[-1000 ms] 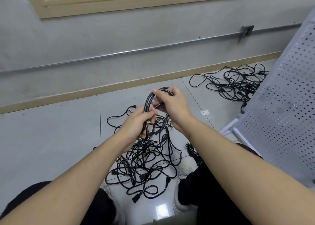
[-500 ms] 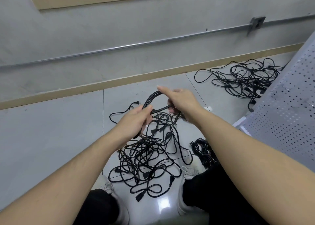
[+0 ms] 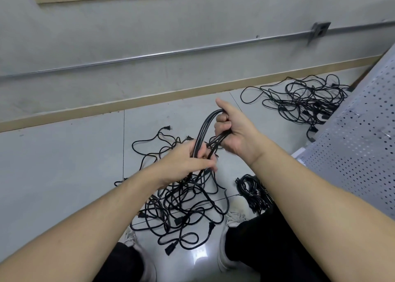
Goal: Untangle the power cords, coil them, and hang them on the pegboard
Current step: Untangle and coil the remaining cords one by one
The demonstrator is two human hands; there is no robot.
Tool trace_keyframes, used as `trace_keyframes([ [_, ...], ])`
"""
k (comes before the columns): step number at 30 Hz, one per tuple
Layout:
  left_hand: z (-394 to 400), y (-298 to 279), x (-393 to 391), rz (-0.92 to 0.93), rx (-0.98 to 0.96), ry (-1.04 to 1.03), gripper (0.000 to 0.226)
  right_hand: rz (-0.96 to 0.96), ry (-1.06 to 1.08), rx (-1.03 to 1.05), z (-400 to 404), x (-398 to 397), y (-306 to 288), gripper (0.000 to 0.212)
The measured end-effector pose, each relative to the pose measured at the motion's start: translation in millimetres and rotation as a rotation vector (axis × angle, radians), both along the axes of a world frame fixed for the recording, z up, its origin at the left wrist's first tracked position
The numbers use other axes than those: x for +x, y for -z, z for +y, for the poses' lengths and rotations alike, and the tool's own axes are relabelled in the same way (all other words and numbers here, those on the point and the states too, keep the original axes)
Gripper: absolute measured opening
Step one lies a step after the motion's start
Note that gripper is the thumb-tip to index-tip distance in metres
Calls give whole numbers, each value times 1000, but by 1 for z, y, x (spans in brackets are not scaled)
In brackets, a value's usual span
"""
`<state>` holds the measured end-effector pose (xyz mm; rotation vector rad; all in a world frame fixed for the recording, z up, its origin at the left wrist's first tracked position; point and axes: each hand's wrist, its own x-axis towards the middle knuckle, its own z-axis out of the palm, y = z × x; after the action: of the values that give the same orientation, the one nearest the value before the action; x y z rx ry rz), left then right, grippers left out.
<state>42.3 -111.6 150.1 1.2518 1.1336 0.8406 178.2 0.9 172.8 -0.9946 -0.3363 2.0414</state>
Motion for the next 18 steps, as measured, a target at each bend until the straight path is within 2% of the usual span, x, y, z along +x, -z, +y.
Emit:
trace_keyframes([
  [4, 0, -11, -5, -117, -42, 144, 11, -28, 2, 34, 4, -2, 0, 33],
  [5, -1, -13, -5, -159, -64, 145, 14, -58, -2, 48, 5, -3, 1, 35],
  [8, -2, -11, 0, -219, -97, 55, 16, -151, 10, 93, 2, -8, 3, 43],
  [10, -1, -12, 2, -247, -103, -29, 12, -104, -30, 85, -2, -9, 5, 55],
  [12, 2, -14, 0, -297, -75, -148, 16, -44, -165, 89, -6, -9, 10, 65],
  [13, 5, -15, -2, -325, -54, -215, 18, -82, -269, 132, -9, -11, 12, 65],
  [16, 11, -23, -10, -414, -13, -408, 19, -405, -614, 363, -22, -24, 22, 47],
  [18, 14, -28, -18, -477, 9, -539, 19, -483, -807, 481, -36, -31, 26, 34],
])
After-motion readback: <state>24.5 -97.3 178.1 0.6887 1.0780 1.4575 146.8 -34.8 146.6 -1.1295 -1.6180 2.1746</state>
